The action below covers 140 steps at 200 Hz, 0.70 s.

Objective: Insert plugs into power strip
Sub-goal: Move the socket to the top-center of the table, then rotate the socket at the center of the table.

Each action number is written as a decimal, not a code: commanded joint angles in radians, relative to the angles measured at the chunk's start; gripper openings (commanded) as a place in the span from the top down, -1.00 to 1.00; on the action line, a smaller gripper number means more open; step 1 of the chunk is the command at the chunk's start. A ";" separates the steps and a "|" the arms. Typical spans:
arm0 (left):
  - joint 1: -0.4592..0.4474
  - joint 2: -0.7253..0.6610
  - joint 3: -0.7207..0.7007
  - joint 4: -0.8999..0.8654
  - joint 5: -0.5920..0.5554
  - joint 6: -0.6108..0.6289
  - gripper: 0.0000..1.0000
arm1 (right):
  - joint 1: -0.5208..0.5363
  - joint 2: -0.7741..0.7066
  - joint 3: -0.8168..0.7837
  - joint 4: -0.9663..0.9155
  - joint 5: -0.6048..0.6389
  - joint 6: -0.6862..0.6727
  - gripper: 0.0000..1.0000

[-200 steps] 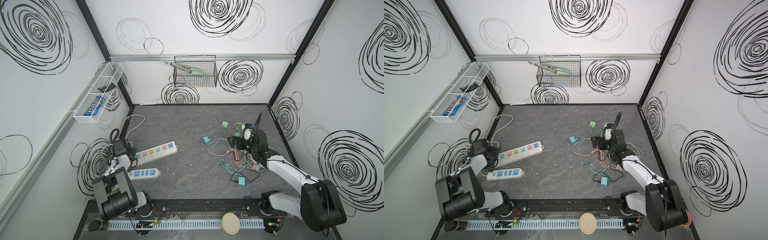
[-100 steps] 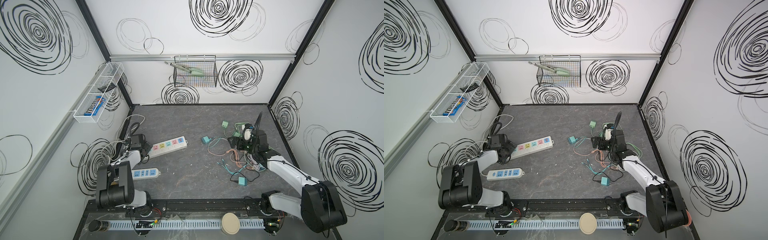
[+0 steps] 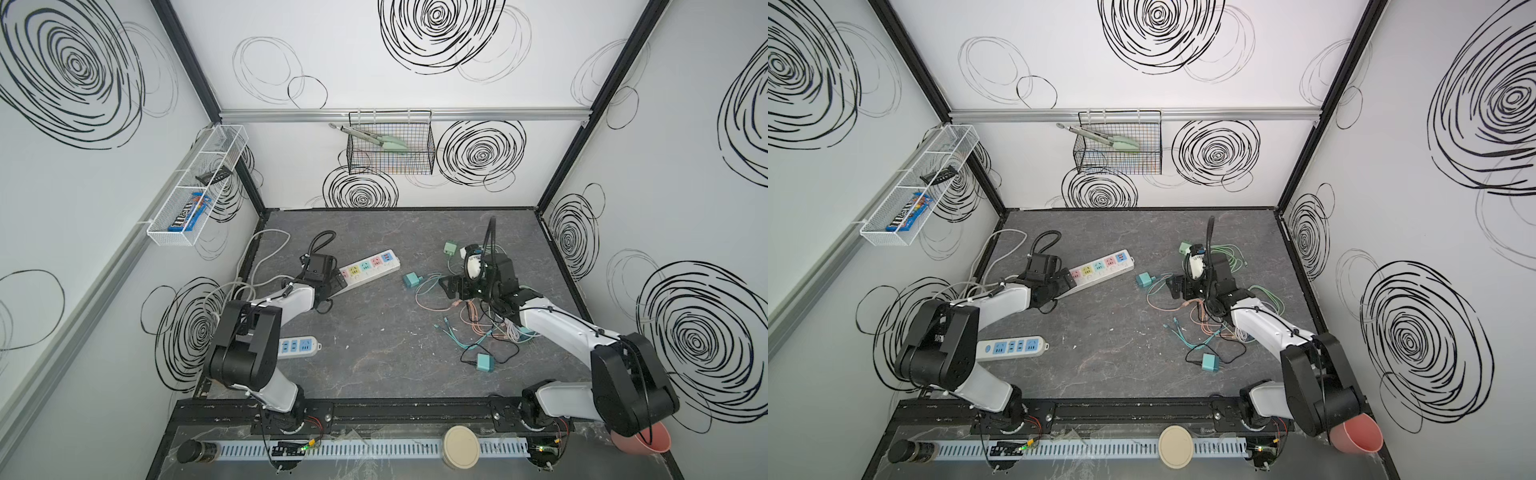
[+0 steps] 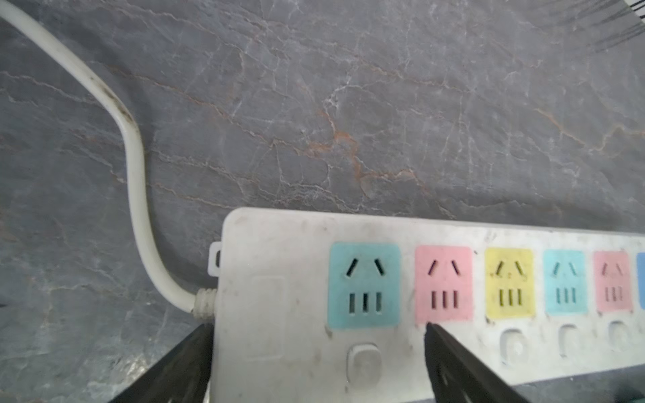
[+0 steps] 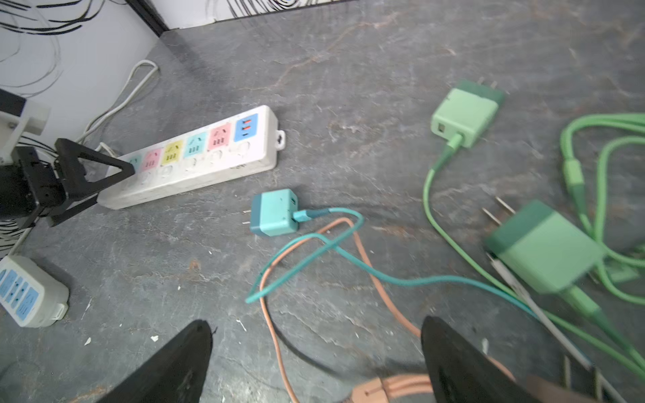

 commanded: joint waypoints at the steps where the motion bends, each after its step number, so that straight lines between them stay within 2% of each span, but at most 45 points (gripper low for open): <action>1: 0.000 -0.055 0.032 -0.042 -0.053 0.009 -0.92 | 0.044 0.050 0.082 0.006 0.035 -0.119 -0.95; 38: -0.026 -0.116 0.107 -0.072 -0.127 0.065 -0.92 | 0.082 0.099 0.130 0.061 0.037 -0.104 -0.95; 66: 0.030 -0.003 0.225 -0.090 -0.112 0.099 -0.93 | 0.087 0.072 0.082 0.139 0.041 -0.052 -0.95; 98: 0.095 0.156 0.385 -0.097 0.042 0.162 -0.92 | 0.085 0.019 0.032 0.143 0.107 -0.014 -0.95; 140: 0.101 0.305 0.526 -0.130 0.158 0.233 -0.93 | 0.078 -0.063 -0.001 0.056 0.219 0.036 -0.95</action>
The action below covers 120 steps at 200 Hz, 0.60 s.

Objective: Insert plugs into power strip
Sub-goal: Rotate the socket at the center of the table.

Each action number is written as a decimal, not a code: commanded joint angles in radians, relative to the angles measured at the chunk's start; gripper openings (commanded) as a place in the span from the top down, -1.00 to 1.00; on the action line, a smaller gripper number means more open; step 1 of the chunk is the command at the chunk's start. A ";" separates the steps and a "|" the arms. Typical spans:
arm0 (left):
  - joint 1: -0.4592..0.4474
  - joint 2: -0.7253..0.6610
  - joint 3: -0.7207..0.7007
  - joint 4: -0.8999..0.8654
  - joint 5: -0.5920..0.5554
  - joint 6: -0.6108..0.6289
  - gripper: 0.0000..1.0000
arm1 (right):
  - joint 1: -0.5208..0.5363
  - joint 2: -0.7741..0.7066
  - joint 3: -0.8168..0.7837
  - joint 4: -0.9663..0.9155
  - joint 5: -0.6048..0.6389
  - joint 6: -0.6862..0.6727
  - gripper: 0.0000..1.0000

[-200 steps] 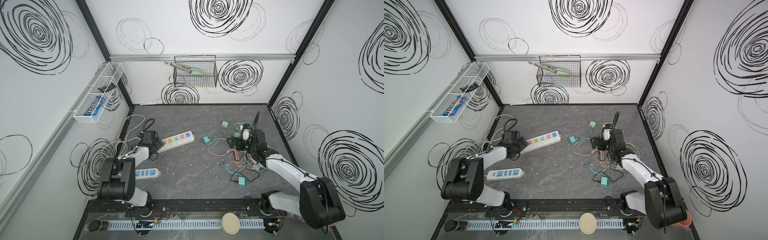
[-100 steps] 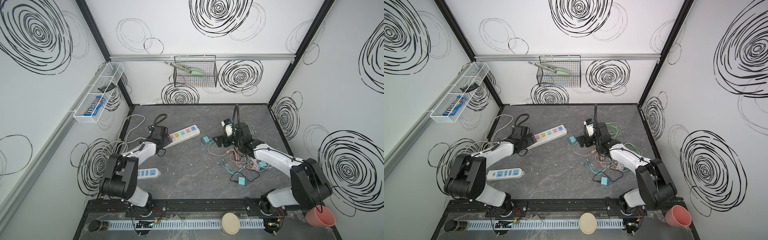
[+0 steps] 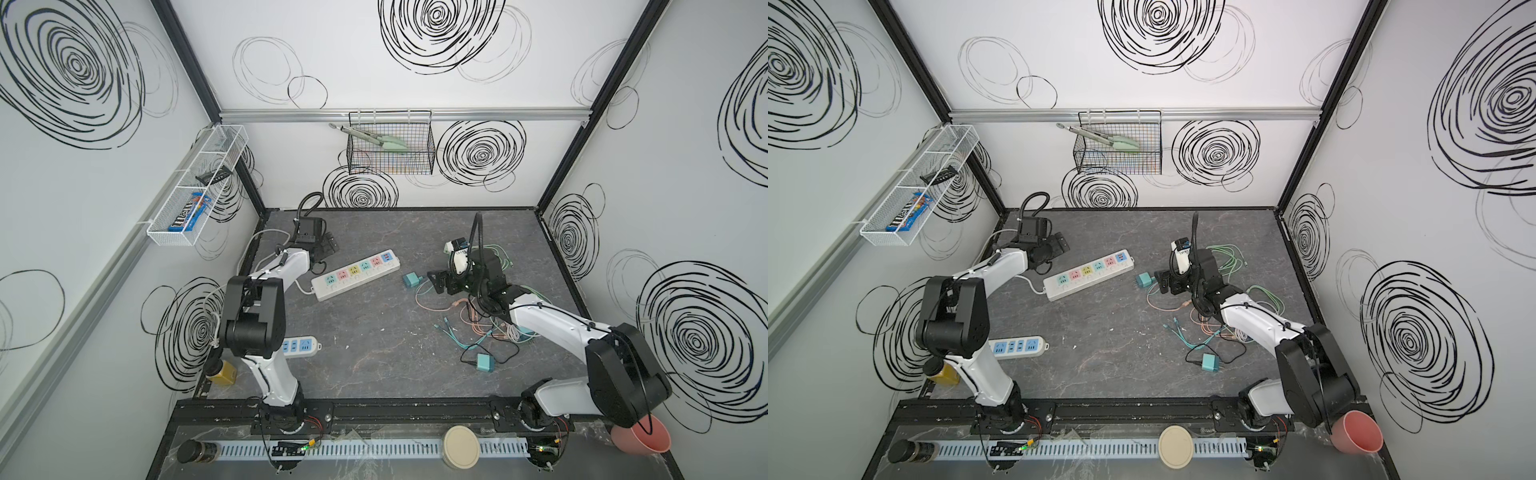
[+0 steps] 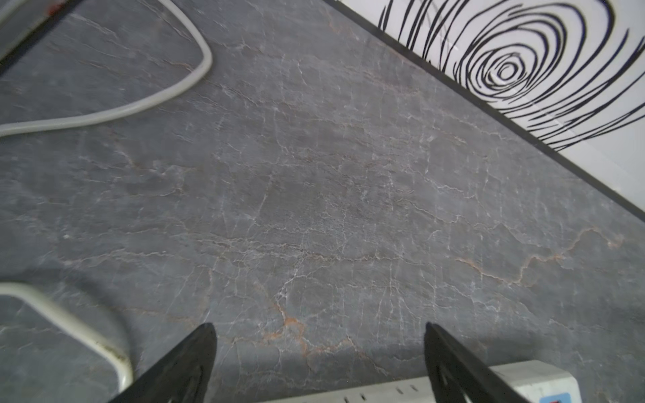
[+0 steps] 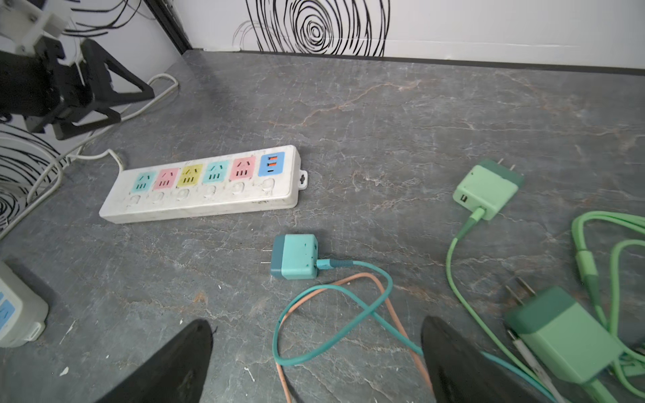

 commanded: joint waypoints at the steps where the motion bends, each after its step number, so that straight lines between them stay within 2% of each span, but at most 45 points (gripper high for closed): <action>1: -0.006 0.054 0.073 -0.032 0.101 0.064 -0.92 | -0.004 -0.069 -0.029 -0.033 0.090 0.036 -0.95; 50: -0.082 0.199 0.217 -0.090 0.166 0.164 -0.92 | -0.026 -0.172 -0.117 -0.003 0.150 0.056 -0.95; 120: -0.236 0.341 0.367 -0.168 0.206 0.215 -0.92 | -0.068 -0.249 -0.148 -0.037 0.182 0.070 -0.95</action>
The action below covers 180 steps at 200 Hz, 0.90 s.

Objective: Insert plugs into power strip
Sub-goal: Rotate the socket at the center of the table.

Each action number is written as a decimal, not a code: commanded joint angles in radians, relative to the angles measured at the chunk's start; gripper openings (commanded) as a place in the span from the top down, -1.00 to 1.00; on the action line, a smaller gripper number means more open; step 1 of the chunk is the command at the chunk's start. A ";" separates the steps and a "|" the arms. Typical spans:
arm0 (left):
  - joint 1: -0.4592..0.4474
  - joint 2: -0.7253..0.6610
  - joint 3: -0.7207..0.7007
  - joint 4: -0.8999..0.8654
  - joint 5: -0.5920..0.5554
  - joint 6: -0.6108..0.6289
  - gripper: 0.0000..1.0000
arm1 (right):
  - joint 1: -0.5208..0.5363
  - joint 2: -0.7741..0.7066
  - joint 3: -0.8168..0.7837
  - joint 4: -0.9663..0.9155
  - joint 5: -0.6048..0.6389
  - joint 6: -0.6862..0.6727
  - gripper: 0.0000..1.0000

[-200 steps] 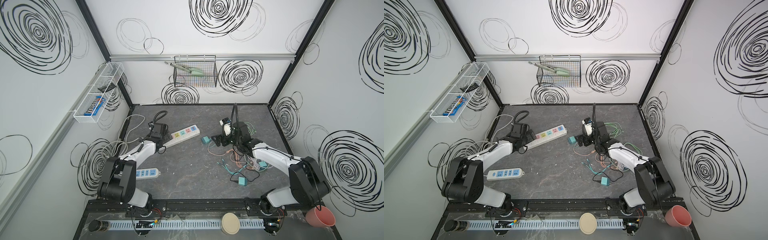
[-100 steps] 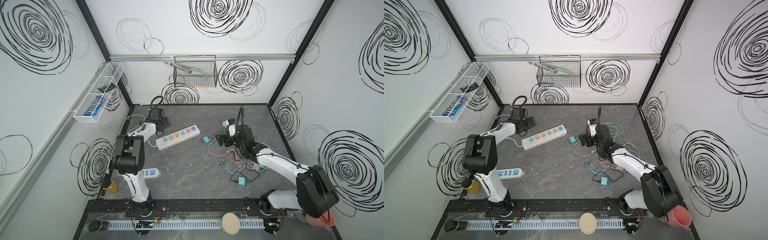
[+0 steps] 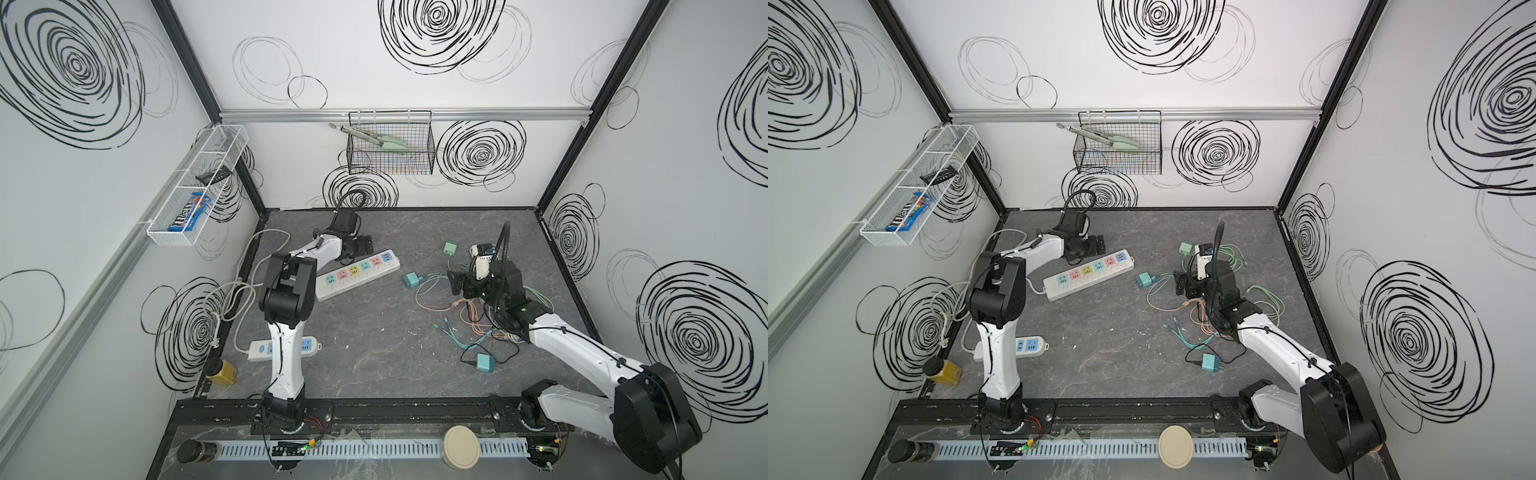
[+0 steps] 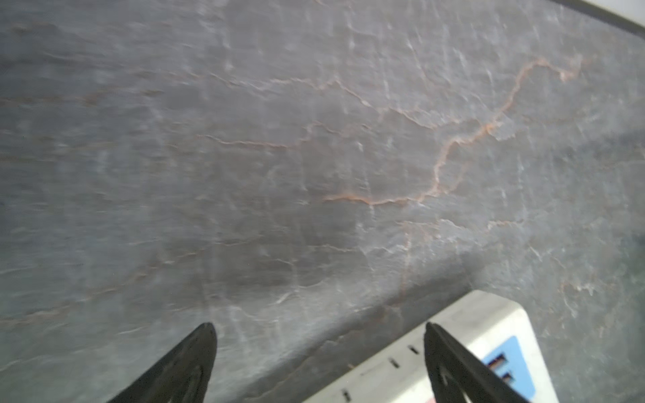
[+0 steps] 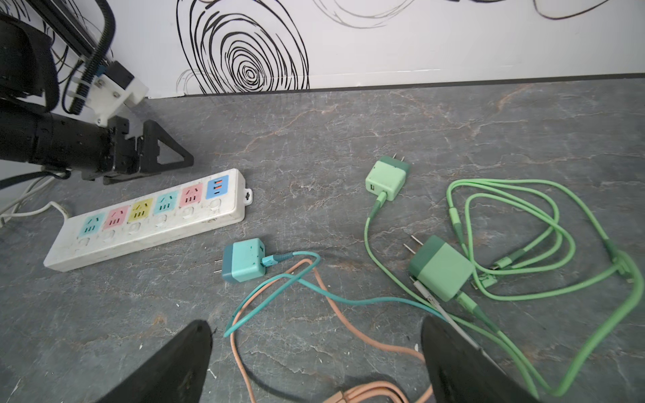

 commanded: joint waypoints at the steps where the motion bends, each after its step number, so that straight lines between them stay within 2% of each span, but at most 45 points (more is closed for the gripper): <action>1: -0.044 0.031 0.043 -0.042 0.029 0.041 -0.92 | -0.014 -0.034 -0.010 -0.023 0.026 0.010 -0.95; 38: -0.125 0.033 0.020 -0.006 0.113 0.036 -0.92 | -0.023 -0.069 -0.032 -0.027 0.040 0.009 -0.95; 124: -0.343 -0.024 -0.050 0.022 0.157 0.053 -0.92 | -0.028 -0.069 -0.048 -0.002 0.003 -0.002 -0.95; 154: -0.345 -0.100 -0.059 0.022 0.150 0.050 -0.92 | -0.027 -0.049 -0.058 0.054 -0.098 -0.054 -0.95; 180: -0.288 -0.220 -0.122 0.067 0.121 -0.009 -0.92 | -0.016 -0.003 -0.029 0.066 -0.184 -0.076 -0.95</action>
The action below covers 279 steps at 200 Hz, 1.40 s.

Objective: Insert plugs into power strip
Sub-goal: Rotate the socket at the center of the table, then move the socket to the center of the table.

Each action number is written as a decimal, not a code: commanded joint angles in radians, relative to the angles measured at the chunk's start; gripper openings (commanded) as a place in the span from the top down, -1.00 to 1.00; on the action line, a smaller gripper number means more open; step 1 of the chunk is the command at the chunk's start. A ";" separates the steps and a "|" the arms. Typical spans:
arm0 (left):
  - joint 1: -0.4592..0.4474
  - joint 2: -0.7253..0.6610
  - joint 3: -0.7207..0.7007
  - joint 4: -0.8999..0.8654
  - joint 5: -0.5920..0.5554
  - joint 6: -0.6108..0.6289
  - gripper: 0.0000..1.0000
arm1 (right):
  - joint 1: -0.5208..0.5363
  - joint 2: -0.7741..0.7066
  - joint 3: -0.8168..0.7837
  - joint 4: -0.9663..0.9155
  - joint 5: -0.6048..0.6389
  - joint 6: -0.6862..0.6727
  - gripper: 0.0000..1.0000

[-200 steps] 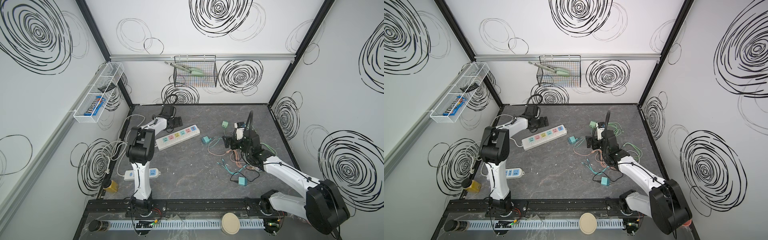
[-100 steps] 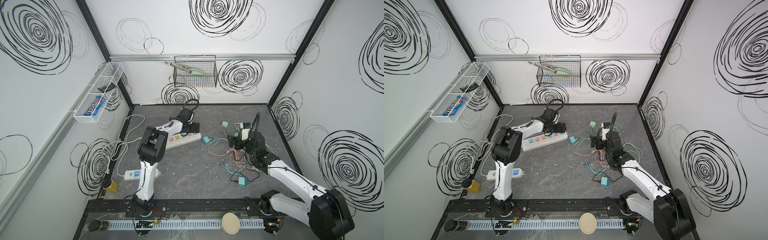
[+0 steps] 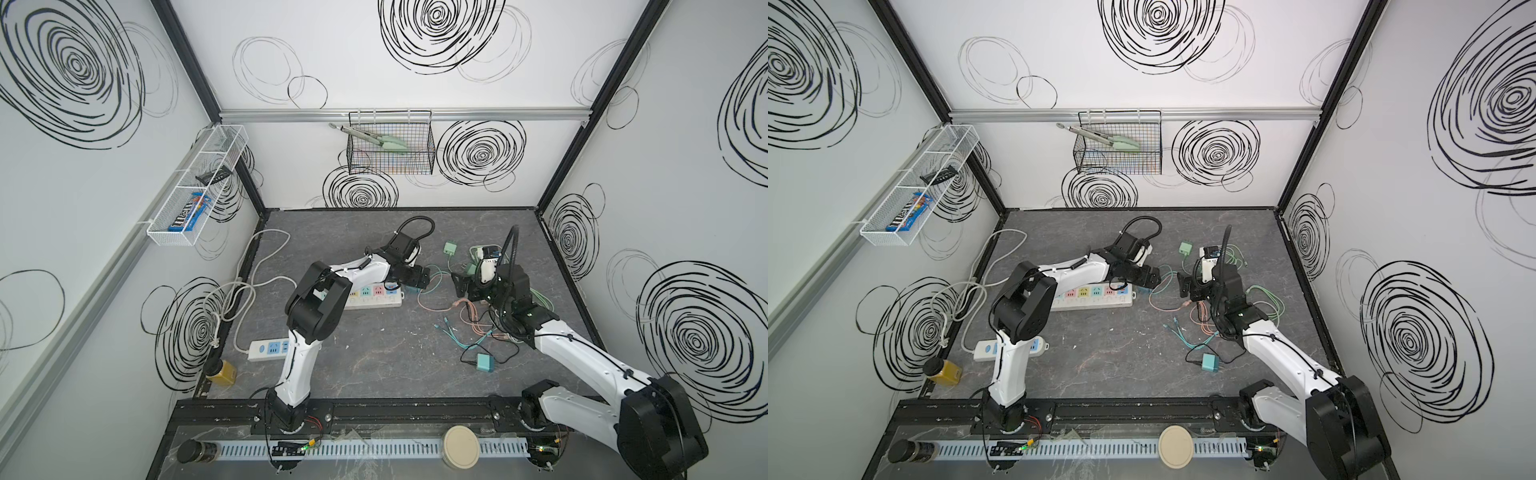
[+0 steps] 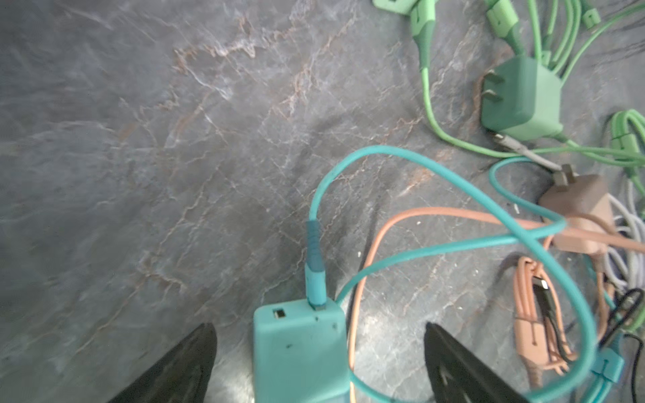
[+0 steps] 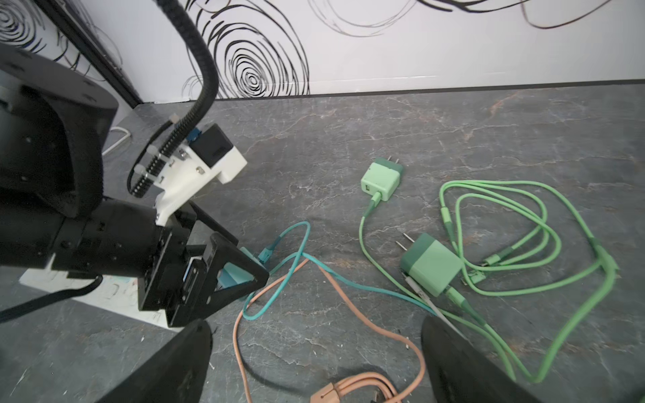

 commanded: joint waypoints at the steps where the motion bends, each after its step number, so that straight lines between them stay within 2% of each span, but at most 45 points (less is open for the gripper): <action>1: 0.069 -0.157 -0.046 0.052 -0.026 -0.046 -0.92 | 0.008 0.039 0.017 0.047 -0.103 -0.042 -0.95; 18: 0.130 -0.266 -0.132 0.091 -0.075 -0.094 -0.92 | 0.031 0.081 0.045 0.057 -0.159 -0.099 -0.95; 57: 0.318 -0.508 -0.378 0.132 -0.169 -0.303 -0.92 | 0.147 0.244 0.160 0.035 -0.218 -0.292 -0.95; 84: 0.401 -0.648 -0.515 0.092 -0.246 -0.385 -0.92 | 0.236 0.384 0.251 -0.004 -0.281 -0.510 -0.95; 103: 0.435 -0.721 -0.583 0.050 -0.312 -0.423 -0.92 | 0.276 0.497 0.345 -0.101 -0.347 -0.675 -0.95; 128: 0.511 -0.790 -0.668 0.023 -0.361 -0.469 -0.92 | 0.305 0.663 0.513 -0.266 -0.405 -0.824 -0.95; 158: 0.651 -0.809 -0.723 0.017 -0.339 -0.512 -0.92 | 0.336 0.851 0.731 -0.440 -0.367 -0.957 -0.97; 190: 0.733 -0.797 -0.776 0.052 -0.261 -0.528 -0.92 | 0.378 1.036 0.966 -0.615 -0.251 -1.005 -1.00; 235: 0.794 -0.785 -0.813 0.066 -0.224 -0.515 -0.92 | 0.426 1.256 1.218 -0.763 -0.095 -1.012 -0.97; 257: 0.801 -0.784 -0.820 0.069 -0.220 -0.507 -0.92 | 0.433 1.339 1.333 -0.889 -0.114 -1.017 -0.83; 279: 0.800 -0.782 -0.822 0.073 -0.220 -0.502 -0.92 | 0.431 1.362 1.362 -0.938 -0.144 -1.035 -0.62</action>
